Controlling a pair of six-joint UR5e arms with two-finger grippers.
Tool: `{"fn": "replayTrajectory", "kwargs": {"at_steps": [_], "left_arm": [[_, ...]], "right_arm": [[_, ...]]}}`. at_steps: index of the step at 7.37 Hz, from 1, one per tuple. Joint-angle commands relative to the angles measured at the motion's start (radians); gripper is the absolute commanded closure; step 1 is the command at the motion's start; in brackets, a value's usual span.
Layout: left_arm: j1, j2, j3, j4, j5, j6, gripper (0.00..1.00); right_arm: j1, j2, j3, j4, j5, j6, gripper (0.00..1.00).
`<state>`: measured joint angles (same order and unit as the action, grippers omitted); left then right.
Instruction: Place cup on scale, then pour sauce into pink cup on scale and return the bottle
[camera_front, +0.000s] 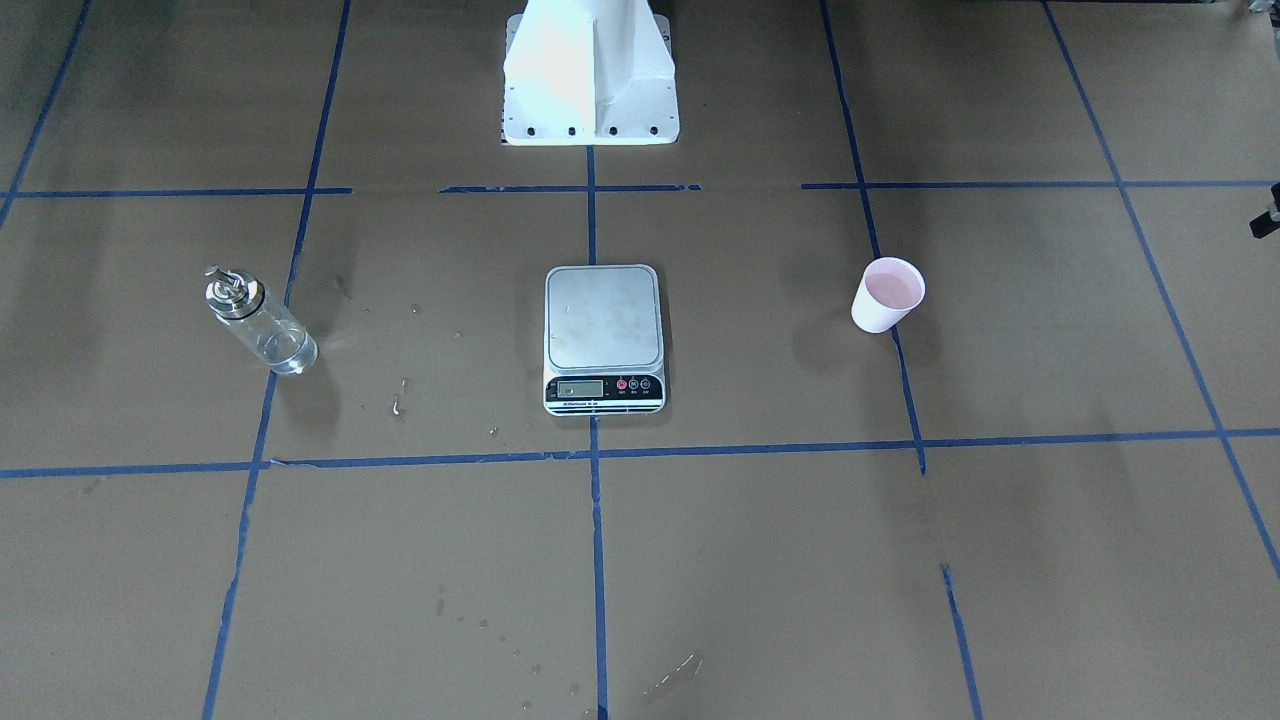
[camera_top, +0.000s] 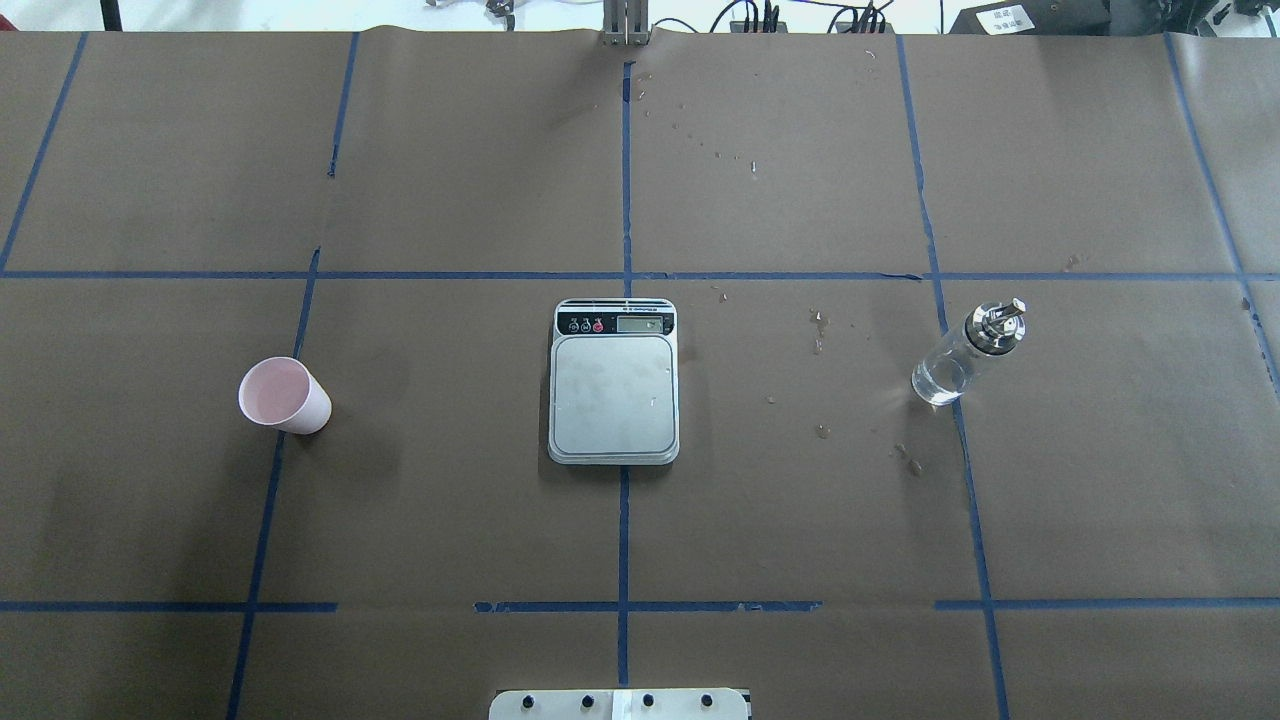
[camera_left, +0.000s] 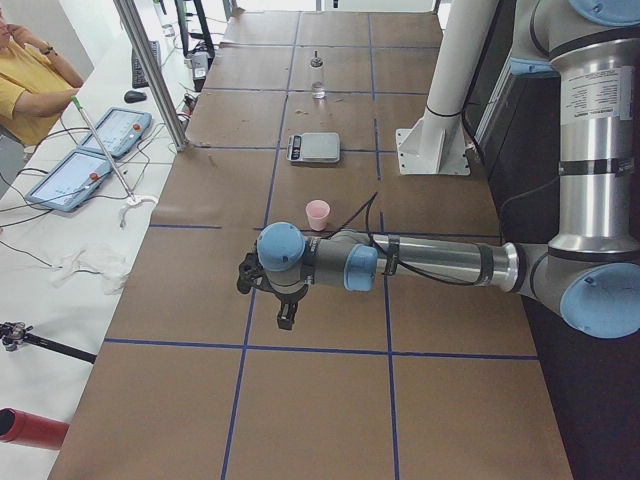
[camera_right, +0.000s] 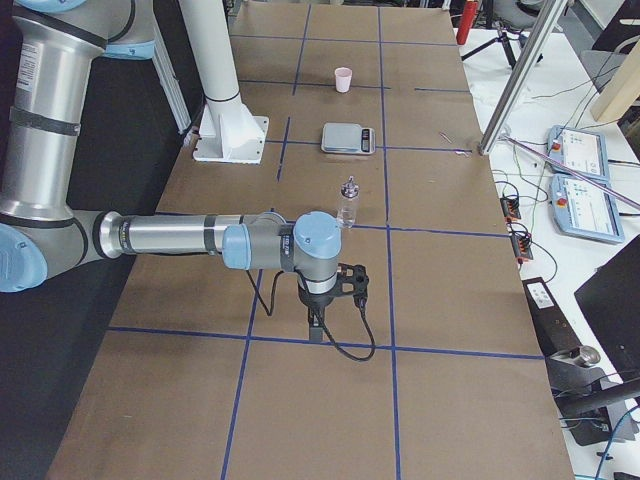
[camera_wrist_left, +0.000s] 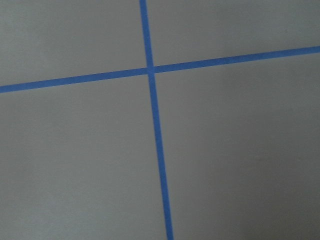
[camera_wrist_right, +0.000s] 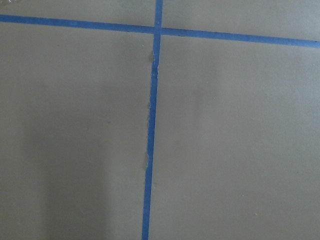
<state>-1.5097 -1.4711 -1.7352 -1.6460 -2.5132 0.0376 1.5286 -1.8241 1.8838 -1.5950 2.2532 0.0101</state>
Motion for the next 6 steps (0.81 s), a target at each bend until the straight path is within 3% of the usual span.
{"fn": "replayTrajectory", "kwargs": {"at_steps": [1, 3, 4, 5, 6], "left_arm": [[-0.003, -0.011, -0.016, -0.012, 0.005, -0.002, 0.00], [-0.001, -0.006, -0.014, -0.014, 0.008, -0.002, 0.00], [0.003, -0.015, -0.015, -0.027, 0.083, -0.007, 0.00], [0.006, -0.020, -0.012, -0.113, 0.176, -0.011, 0.00], [0.003, -0.015, -0.055, -0.191, 0.180, -0.015, 0.00]], "right_arm": [[-0.001, 0.002, 0.000, -0.002, -0.007, 0.001, 0.00], [-0.001, 0.003, 0.000, -0.002, -0.006, 0.002, 0.00], [-0.001, 0.003, 0.015, 0.007, 0.009, 0.004, 0.00], [-0.004, 0.017, 0.029, 0.019, 0.002, 0.014, 0.00], [-0.004, 0.029, 0.020, 0.102, 0.009, 0.021, 0.00]]}}
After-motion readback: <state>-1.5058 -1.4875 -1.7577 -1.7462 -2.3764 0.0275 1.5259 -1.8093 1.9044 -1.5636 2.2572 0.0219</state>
